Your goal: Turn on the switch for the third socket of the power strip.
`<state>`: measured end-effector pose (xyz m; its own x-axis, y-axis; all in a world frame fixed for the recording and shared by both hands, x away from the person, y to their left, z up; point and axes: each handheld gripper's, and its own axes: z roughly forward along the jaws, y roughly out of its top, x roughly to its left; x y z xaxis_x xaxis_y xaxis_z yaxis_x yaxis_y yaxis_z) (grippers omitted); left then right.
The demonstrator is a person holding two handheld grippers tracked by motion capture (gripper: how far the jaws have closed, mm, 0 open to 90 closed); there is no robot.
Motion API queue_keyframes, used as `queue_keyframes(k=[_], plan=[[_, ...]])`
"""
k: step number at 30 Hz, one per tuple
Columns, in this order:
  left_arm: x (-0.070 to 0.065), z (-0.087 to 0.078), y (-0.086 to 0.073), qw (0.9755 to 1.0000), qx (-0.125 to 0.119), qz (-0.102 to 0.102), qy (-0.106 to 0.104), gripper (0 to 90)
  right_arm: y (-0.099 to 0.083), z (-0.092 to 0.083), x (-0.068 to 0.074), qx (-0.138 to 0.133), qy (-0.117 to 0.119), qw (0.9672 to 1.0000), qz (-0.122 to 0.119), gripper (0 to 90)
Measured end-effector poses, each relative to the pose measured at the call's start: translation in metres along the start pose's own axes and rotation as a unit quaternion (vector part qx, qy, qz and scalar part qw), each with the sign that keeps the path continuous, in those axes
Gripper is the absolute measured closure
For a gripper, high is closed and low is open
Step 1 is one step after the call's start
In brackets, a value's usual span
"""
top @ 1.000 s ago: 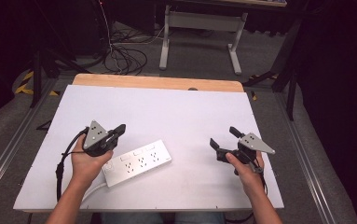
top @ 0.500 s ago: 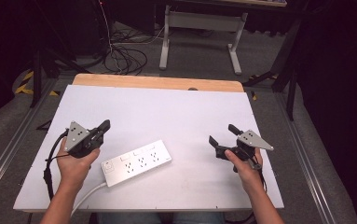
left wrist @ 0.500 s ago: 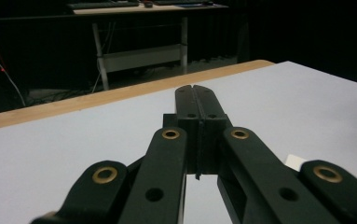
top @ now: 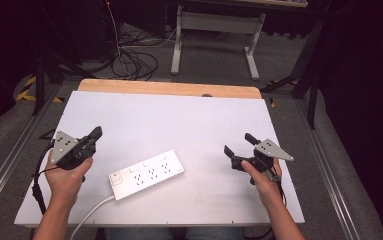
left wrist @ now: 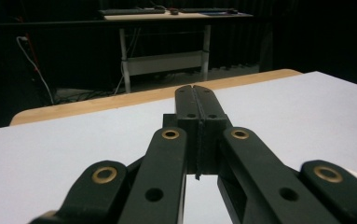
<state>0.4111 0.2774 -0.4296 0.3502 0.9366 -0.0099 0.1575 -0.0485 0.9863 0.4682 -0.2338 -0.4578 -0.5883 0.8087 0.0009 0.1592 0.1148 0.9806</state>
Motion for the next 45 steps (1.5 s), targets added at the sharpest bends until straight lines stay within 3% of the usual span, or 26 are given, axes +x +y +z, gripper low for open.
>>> queue_keyframes(k=[15,24,32,45], plan=[[0.0048,-0.0068,-0.0008,0.9998,0.003,0.01,0.019,87.5,0.0003,-0.0007,-0.0004,-0.002,-0.001,1.0,0.002,7.8],[0.0038,-0.007,-0.0028,0.9994,0.002,0.013,0.032,77.3,-0.0001,-0.0001,0.0007,0.001,0.0,1.0,0.0,7.8],[0.0035,-0.0063,-0.0038,0.9989,0.008,0.02,0.042,74.6,-0.0001,-0.0001,0.0003,0.001,0.001,1.0,0.0,7.8],[0.0068,-0.0056,-0.0039,0.997,0.005,0.006,0.078,54.3,0.0003,-0.0008,0.0003,-0.002,0.001,1.0,0.002,7.8]])
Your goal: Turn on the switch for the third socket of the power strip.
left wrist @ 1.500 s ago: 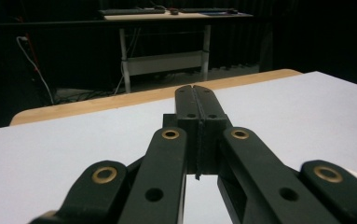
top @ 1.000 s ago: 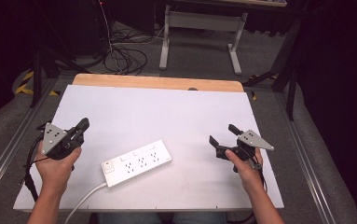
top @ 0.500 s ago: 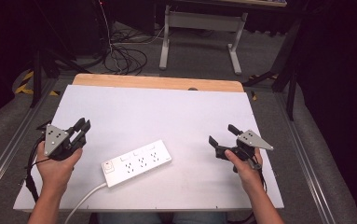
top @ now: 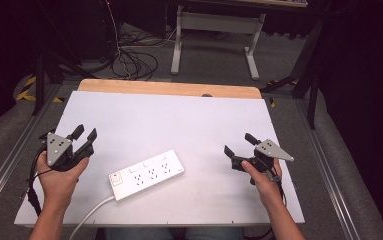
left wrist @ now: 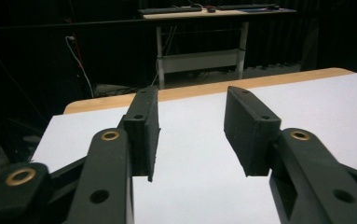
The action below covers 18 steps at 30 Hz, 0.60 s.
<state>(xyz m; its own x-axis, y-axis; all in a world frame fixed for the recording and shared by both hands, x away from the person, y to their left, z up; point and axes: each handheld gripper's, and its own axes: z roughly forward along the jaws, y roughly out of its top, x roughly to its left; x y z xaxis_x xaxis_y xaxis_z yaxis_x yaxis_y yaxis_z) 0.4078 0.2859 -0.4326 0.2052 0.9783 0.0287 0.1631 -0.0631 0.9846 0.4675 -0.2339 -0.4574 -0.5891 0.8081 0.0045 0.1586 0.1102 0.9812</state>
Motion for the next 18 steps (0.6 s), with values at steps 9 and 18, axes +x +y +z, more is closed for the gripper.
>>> queue_keyframes(k=[9,18], plan=[[0.0023,0.001,0.0001,0.9999,0.002,-0.015,0.005,42.7,0.0001,-0.0002,0.0,-0.001,0.0,1.0,0.0,7.8],[0.0042,0.0007,-0.0019,0.9998,0.002,-0.015,-0.013,10.2,0.0002,-0.0003,0.0001,-0.001,0.0,1.0,0.0,7.8]])
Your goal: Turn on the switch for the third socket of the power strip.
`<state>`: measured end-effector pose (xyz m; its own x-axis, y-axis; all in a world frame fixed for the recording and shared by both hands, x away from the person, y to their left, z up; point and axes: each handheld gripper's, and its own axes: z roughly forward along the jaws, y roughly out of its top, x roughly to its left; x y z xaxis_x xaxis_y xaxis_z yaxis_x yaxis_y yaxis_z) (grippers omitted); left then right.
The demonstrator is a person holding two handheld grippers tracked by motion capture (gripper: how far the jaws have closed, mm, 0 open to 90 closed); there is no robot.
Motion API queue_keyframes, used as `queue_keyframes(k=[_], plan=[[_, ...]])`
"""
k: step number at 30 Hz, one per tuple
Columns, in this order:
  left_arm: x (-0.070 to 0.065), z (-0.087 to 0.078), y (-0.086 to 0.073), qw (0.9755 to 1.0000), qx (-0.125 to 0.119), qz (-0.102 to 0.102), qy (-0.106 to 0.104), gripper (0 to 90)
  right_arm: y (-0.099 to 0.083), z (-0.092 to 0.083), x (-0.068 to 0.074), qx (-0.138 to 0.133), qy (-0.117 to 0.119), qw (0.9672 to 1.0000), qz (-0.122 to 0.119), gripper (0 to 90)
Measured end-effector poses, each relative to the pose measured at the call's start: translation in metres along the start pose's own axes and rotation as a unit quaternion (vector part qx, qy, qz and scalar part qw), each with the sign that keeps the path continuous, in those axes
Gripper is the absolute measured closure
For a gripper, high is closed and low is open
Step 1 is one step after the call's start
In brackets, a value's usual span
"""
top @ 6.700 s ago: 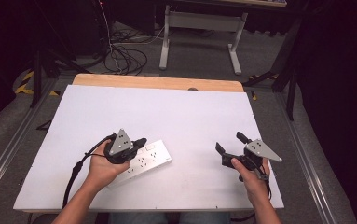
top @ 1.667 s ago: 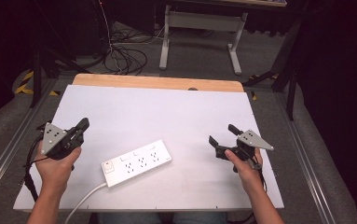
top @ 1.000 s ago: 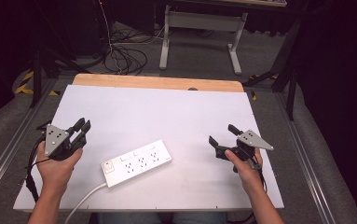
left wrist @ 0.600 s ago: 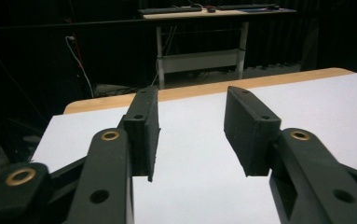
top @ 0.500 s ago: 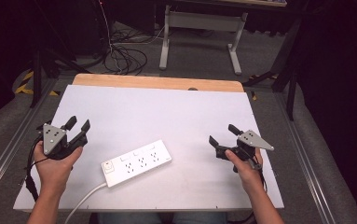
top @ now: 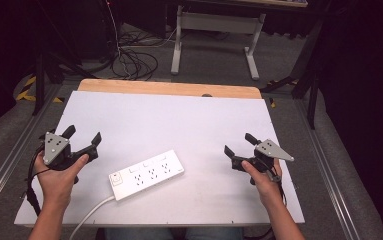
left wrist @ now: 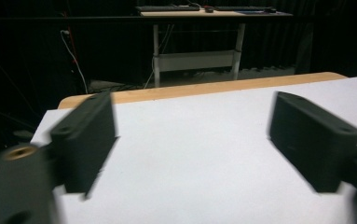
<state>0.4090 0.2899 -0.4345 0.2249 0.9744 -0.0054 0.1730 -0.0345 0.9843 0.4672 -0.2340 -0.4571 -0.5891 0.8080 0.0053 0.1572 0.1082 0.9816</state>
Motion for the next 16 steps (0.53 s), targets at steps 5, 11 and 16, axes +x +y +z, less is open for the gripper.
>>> queue_keyframes(k=[5,11,16], plan=[[0.0001,-0.0006,-0.0003,1.0,-0.002,0.004,-0.003,5.0,0.0,-0.0001,0.0,0.0,0.0,1.0,0.0,7.8],[0.0001,-0.0005,-0.0007,1.0,-0.001,0.002,-0.002,1.9,0.0,-0.0001,0.0,0.001,0.0,1.0,-0.001,7.7],[-0.0001,-0.0004,-0.001,1.0,0.001,0.003,-0.006,0.5,0.0,0.0001,-0.0004,-0.001,-0.001,1.0,-0.001,7.6]])
